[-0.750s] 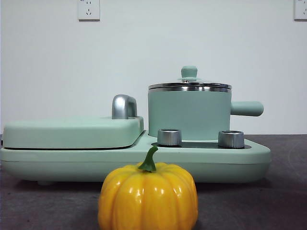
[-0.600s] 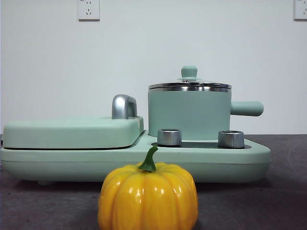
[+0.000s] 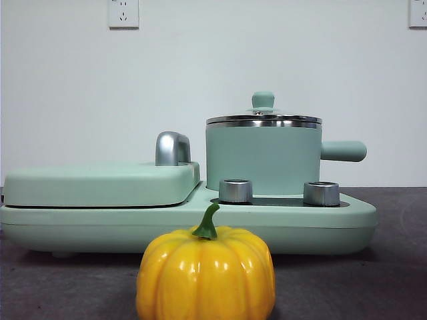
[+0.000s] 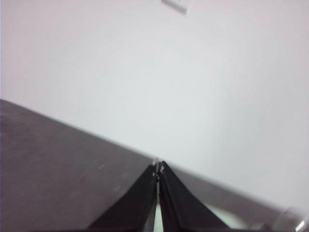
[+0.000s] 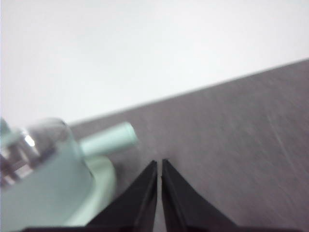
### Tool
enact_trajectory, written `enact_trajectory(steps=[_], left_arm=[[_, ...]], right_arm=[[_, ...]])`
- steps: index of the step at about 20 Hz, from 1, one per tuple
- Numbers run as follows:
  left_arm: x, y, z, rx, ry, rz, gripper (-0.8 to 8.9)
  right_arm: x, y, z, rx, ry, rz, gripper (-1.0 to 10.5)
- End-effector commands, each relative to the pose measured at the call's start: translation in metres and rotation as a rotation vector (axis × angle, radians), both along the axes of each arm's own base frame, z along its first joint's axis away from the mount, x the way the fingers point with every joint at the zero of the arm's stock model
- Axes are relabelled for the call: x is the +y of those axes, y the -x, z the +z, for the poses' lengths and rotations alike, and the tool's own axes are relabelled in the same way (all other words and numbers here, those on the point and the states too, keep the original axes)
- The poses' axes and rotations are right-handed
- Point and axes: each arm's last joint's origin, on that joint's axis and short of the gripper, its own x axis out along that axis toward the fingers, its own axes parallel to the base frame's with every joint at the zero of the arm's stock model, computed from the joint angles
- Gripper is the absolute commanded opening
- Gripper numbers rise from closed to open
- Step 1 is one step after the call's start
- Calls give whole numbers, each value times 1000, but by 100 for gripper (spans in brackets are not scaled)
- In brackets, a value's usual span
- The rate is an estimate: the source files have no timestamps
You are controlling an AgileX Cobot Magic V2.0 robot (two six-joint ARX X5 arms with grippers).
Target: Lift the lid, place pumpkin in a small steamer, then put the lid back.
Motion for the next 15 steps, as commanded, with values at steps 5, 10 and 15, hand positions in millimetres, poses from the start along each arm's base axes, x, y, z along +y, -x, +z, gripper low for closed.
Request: enact_trajectory(steps=[5,10,15], left_arm=[[0,5,17,-146,254,-82,7],[0,18,54,-175,278,-109,9],[0,33,104,-75,206,-82,9]], right_arm=[[1,11,42,-137,-95,74,14],[0,26,90,-184,-90,116,14],[1,32,137,-159,-23,162,14]])
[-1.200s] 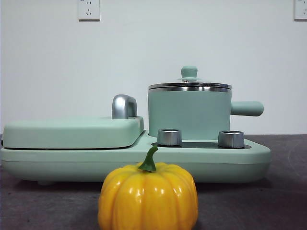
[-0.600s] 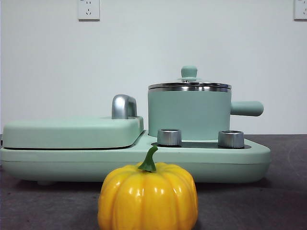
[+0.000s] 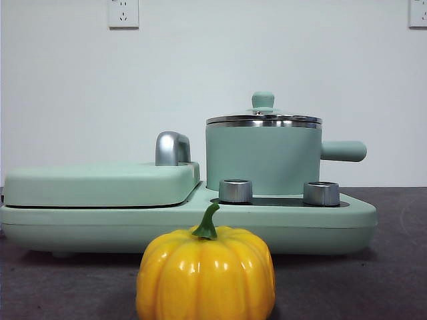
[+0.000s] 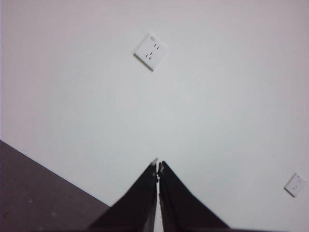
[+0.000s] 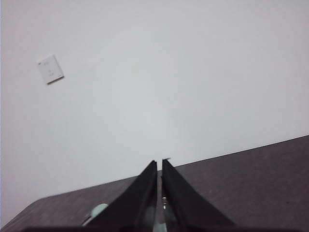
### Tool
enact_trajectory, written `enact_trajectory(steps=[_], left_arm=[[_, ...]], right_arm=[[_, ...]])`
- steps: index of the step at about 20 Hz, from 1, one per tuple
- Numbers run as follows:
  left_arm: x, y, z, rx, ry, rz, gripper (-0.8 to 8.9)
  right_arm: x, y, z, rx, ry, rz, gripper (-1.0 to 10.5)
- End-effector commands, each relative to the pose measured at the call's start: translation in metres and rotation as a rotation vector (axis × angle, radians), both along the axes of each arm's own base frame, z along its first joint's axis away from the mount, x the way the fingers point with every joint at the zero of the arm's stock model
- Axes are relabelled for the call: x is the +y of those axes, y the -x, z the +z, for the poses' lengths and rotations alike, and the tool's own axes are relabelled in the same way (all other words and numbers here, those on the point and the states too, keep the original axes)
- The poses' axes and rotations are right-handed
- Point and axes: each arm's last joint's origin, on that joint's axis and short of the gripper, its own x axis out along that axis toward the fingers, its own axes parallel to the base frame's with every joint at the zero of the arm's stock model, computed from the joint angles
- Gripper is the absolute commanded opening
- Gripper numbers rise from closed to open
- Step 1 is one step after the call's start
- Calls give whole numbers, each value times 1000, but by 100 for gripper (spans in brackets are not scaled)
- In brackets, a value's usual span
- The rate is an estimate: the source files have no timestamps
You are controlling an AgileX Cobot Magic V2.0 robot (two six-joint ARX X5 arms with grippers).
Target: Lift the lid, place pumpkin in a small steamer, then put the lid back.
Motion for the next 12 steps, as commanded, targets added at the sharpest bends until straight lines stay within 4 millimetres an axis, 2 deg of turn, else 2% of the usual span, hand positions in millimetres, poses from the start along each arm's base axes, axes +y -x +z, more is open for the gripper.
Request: enact_trajectory(steps=[1,6,12], left_arm=[[-1,7,27,51,-91,7,9],[-3,4,62,143,-323,-7,9],[-7,-17,84,238,-478,-142,9]], right_arm=[[1,2,26,-7,56,29,14],[4,-4,60,26,201,86,14],[9,-21,73,155,349,180,14]])
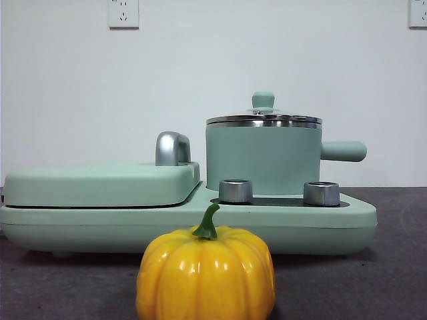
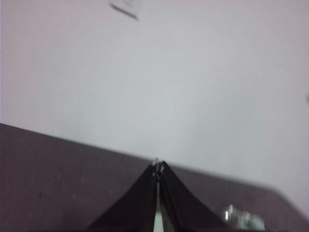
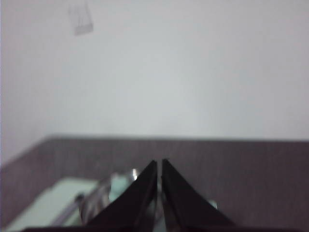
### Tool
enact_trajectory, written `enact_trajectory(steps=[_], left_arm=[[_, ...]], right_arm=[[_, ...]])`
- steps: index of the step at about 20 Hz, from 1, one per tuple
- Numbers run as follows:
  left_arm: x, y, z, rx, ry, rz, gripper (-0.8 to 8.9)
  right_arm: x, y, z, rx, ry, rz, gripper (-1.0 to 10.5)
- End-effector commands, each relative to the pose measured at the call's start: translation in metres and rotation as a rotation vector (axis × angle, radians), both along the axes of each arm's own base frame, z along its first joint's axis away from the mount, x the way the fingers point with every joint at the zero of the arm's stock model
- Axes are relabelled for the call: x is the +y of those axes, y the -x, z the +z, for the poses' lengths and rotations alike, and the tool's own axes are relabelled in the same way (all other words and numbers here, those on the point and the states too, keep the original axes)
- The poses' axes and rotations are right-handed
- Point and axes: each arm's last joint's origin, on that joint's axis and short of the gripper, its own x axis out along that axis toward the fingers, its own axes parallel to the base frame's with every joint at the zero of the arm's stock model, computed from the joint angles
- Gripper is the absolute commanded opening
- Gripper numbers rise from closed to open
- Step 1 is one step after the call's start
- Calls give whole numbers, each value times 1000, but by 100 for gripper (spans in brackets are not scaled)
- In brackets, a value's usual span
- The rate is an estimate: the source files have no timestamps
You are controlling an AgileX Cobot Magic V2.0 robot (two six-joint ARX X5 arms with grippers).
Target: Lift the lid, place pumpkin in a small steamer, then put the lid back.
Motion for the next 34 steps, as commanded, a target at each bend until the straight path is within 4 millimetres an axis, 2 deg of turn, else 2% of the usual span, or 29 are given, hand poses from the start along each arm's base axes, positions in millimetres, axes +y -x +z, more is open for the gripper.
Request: enact_trajectory(steps=[1,6,10,14,19,24,30,34], left_arm=[[-2,-11,9,29,-115,-75,9],[-8,-35,14,129,-234,-258,9],[-15,-50,13,193,-405,-367,9],[-26,-61,9,163,-624,-490,9],[-43,-68,4,85,-778,-620,53],[-56,-72,0,69,-800,-700,222],[-68,-80,-4,68,-788,-752,227],[-83,-96,-5,65,-719,-760,229]], right_arm=[[3,-9,4,24,138,76,14],[9,-25,2,87,277,194,14],[17,-33,-4,116,362,256,14],[25,-39,-10,106,510,303,14],[34,-42,-17,90,696,323,31],[37,-42,-20,94,754,330,226],[37,-42,-20,96,749,328,246],[37,-42,-20,110,725,322,246]])
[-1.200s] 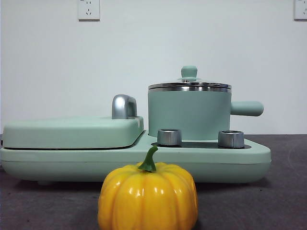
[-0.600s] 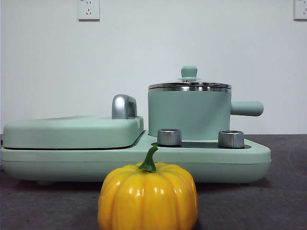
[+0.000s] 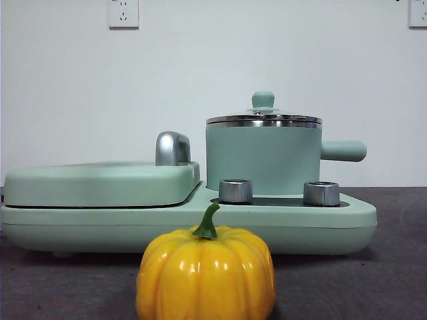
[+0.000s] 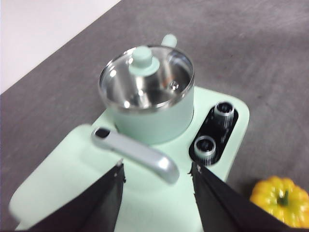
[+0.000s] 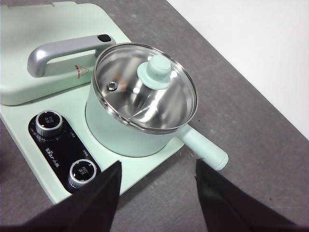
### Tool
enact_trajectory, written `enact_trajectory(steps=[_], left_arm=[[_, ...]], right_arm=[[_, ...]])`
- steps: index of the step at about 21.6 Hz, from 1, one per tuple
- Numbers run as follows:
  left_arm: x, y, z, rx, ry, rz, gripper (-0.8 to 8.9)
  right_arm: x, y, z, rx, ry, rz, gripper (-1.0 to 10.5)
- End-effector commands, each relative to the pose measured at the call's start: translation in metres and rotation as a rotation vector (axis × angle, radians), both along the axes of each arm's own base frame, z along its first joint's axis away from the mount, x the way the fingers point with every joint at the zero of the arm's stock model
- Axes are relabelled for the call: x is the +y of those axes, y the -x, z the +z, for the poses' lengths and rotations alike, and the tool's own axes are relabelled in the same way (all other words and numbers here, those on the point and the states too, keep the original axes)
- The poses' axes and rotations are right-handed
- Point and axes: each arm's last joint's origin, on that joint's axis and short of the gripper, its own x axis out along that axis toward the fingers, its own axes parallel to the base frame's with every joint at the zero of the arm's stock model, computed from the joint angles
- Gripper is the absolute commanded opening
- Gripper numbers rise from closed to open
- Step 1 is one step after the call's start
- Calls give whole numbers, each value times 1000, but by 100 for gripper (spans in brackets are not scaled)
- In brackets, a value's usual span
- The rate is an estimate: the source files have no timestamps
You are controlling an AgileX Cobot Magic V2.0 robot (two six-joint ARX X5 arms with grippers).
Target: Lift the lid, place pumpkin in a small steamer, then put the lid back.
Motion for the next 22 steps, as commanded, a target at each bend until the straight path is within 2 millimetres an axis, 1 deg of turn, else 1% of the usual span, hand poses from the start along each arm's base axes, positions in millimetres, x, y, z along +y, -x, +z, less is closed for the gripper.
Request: enact_trajectory(steps=[1,4,12,16,22], left_arm=[[-12,-14,6,6,71,8,236],[-28,-32,1,-2,110,8,291],[-74,-78,-17,-35,251,16,280],[-98,-93,-32,-58,288,-9,280],[-125,-109,-58,-45,261,16,280]], right_arm=[[1,0,6,-6,-25,-10,246],[1,0,6,-1,-43,-22,246],[1,-2,5,33,-80,-45,245],[2,-3,5,38,-78,-45,245],[3,-6,3,59,-89,-52,245]])
